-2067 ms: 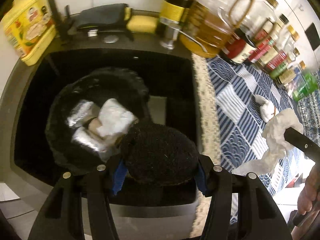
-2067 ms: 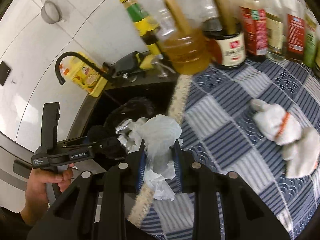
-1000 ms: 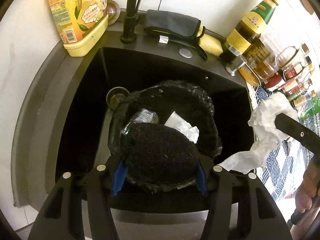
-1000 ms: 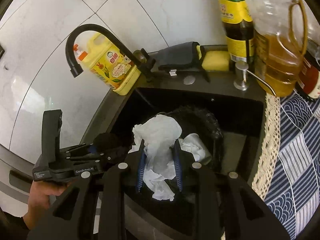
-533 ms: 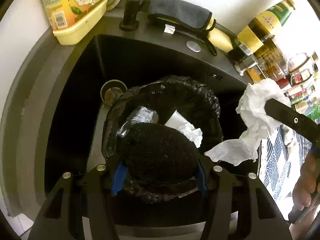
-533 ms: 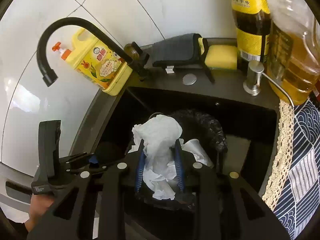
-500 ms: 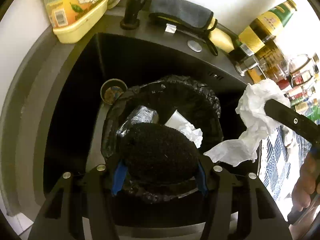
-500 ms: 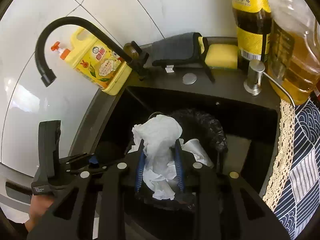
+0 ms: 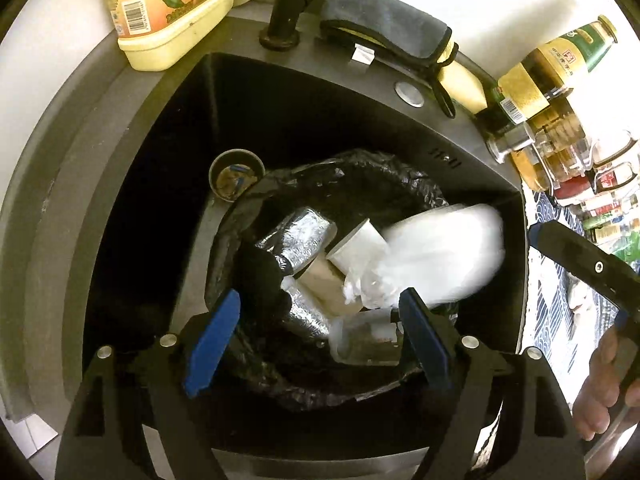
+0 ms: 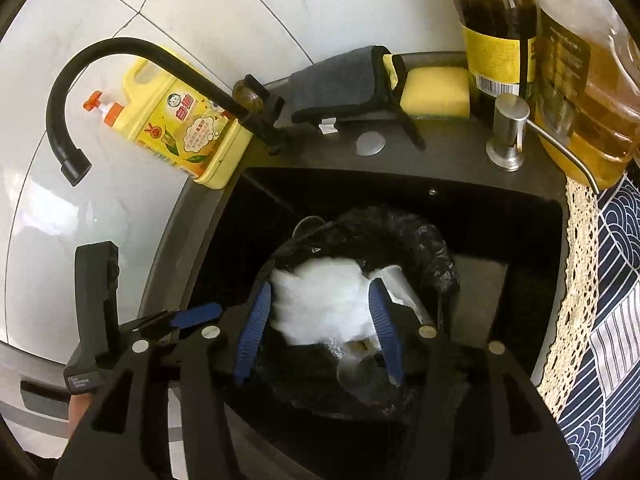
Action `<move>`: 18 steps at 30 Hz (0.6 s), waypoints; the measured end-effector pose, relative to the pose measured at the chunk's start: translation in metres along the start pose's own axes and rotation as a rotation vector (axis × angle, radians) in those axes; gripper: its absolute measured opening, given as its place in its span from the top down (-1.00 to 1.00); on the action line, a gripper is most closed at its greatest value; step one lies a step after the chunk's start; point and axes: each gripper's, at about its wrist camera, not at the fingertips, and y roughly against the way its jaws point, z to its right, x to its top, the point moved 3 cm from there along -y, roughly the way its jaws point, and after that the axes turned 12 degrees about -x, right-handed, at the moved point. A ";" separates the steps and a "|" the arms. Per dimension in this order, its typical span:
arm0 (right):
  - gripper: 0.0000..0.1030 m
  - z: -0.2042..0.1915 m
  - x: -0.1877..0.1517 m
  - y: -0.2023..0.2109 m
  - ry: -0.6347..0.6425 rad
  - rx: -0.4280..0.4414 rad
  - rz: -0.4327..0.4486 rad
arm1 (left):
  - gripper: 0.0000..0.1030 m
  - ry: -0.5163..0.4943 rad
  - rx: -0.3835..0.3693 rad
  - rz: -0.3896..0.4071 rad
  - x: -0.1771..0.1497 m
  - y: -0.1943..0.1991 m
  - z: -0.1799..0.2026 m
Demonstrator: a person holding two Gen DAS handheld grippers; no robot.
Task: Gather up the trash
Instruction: 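Open the left tool to drop the black sponge into the bag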
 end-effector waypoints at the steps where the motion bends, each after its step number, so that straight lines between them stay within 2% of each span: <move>1: -0.13 0.001 -0.001 0.002 -0.004 0.000 0.002 | -0.55 0.001 -0.001 0.000 -0.001 0.000 0.000; 18: -0.14 0.008 -0.028 0.037 -0.043 -0.009 0.056 | -0.54 -0.034 -0.006 0.037 -0.023 0.020 0.014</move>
